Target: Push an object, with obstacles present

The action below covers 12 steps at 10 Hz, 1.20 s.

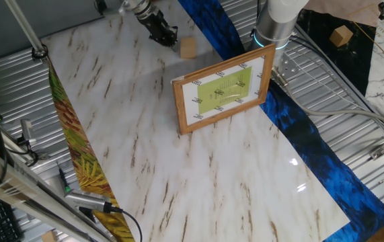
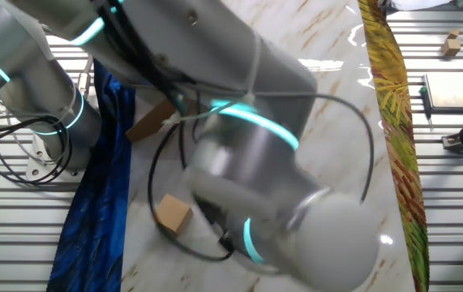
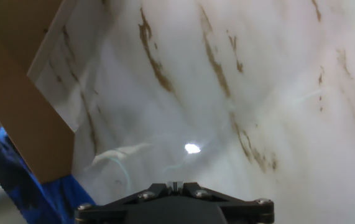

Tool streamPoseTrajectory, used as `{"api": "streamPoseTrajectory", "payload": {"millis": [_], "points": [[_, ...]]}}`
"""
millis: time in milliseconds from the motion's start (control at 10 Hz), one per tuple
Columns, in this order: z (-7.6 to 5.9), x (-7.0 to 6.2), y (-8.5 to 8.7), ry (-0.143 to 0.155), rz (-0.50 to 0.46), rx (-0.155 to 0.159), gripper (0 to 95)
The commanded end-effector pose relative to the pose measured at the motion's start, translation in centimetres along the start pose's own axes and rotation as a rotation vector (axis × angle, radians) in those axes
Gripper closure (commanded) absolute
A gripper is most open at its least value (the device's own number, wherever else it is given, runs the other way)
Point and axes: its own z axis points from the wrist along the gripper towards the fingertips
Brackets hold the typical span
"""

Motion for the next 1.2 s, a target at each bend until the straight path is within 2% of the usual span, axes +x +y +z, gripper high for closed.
{"api": "streamPoseTrajectory", "payload": {"millis": [100,200,300,400,500,600,700,900,1200], "points": [[-0.3,3.4,-0.7,-0.025,0.03,0.02,95.0],[-0.3,3.6,-0.8,-0.024,0.033,0.021,95.0],[-0.3,3.9,-0.8,-0.026,0.026,0.018,76.0],[-0.3,3.9,-0.8,-0.031,0.009,0.013,38.0],[-0.3,3.8,-0.8,-0.042,0.001,0.001,38.0],[-0.2,3.0,-0.6,-0.046,-0.006,-0.007,19.0],[-0.1,1.3,-0.3,-0.038,-0.006,-0.016,19.0],[0.5,-1.1,0.2,-0.006,-0.027,-0.05,19.0],[0.6,-1.2,0.2,-0.004,-0.042,-0.061,19.0]]}}
